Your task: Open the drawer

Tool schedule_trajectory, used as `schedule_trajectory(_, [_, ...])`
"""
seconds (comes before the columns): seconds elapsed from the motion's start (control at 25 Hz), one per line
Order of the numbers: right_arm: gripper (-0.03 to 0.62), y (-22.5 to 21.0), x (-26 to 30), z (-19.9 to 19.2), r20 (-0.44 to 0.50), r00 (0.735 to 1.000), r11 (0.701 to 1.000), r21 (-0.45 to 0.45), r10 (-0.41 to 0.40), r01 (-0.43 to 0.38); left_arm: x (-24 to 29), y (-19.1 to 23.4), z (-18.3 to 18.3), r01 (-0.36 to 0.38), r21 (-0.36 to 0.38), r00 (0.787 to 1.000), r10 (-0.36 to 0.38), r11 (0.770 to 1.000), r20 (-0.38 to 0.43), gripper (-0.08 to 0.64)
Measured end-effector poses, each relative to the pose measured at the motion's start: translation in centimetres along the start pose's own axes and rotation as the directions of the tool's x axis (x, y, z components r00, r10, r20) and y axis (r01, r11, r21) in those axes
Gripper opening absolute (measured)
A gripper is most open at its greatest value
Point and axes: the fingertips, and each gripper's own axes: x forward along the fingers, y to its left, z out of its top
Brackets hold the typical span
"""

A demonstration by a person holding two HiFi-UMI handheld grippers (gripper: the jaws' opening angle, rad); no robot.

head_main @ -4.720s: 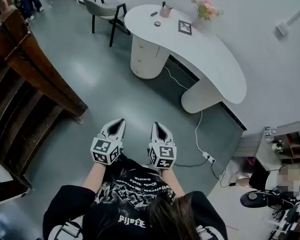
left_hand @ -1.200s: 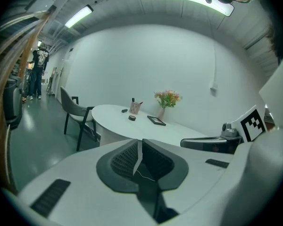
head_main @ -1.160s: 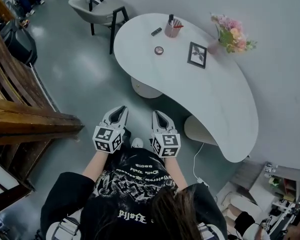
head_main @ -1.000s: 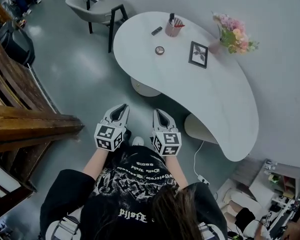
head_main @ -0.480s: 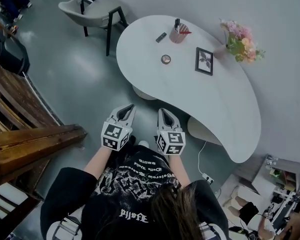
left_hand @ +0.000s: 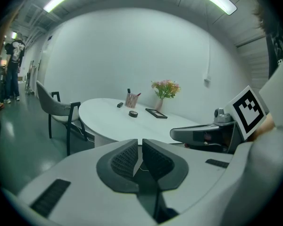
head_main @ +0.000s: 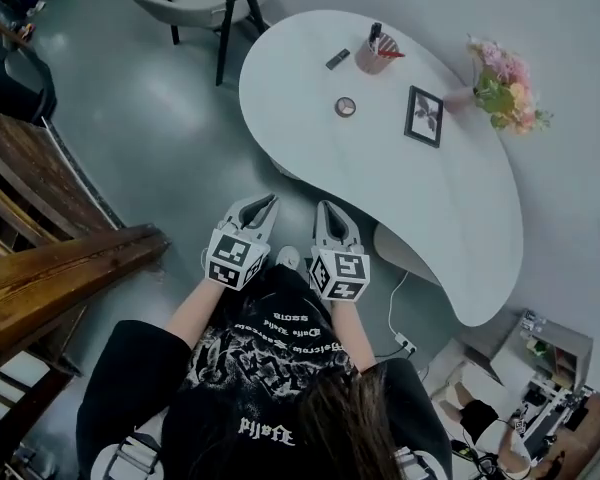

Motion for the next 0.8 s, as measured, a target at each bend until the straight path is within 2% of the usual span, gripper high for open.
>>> schedule_trajectory(0.16, [0.026, 0.4, 1.1, -0.6, -0.029, 0.998, 0.998, -0.042, 0.052, -0.053, 0.8, 0.6, -0.8, -0.040, -0.025, 0.999, 0.040, 0.999, 0.010, 0.029])
schedule_trajectory(0.32, [0.026, 0.5, 1.9, -1.7, -0.026, 0.999, 0.998, -0.052, 0.045, -0.046, 1.1, 1.4, -2.3, -0.071, -0.032, 0.997, 0.071, 0.997, 0.013, 0.029])
schedule_trajectory(0.6, [0.026, 1.2, 2.4, -4.0, -0.038, 0.999, 0.990, -0.133, 0.037, -0.042, 1.7, 3.2, -4.2, -0.156, -0.063, 0.987, 0.158, 0.986, 0.034, 0.029])
schedule_trajectory(0.8, [0.026, 1.2, 4.1, -6.1, -0.069, 0.995, 0.984, -0.161, 0.072, -0.082, 3.1, 3.9, -5.6, -0.176, -0.041, 0.983, 0.178, 0.984, 0.046, 0.029])
